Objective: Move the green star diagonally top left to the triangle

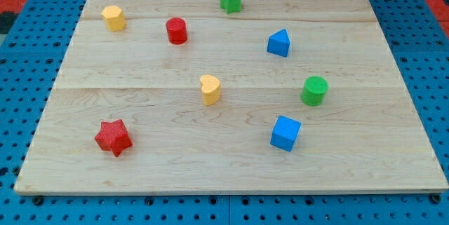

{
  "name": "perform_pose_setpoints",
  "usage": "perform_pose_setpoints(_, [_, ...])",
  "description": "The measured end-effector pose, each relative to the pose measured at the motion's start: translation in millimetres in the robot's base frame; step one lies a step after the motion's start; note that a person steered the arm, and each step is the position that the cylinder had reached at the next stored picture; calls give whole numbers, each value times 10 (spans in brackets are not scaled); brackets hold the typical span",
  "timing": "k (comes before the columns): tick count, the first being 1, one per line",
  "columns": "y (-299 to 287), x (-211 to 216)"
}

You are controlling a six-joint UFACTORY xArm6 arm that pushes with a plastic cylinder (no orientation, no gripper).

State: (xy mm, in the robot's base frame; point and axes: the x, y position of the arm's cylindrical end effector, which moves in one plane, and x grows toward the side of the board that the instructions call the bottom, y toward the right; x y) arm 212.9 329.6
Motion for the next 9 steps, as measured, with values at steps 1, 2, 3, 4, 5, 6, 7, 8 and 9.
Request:
perform_pose_setpoints(1, [-208,62])
perform_pose_setpoints(2, [-804,289])
perform_pose_setpoints(3, [-976,284])
perform_pose_setpoints(4, [-1422,91])
perform_pose_setpoints(5, [-1936,-43])
perform_pose_setpoints(6, [-2332,-142])
perform_pose_setpoints(7, [-2343,-144])
perform_pose_setpoints(8, [-2360,-144])
perform_pose_setpoints(9, [-2369,-144])
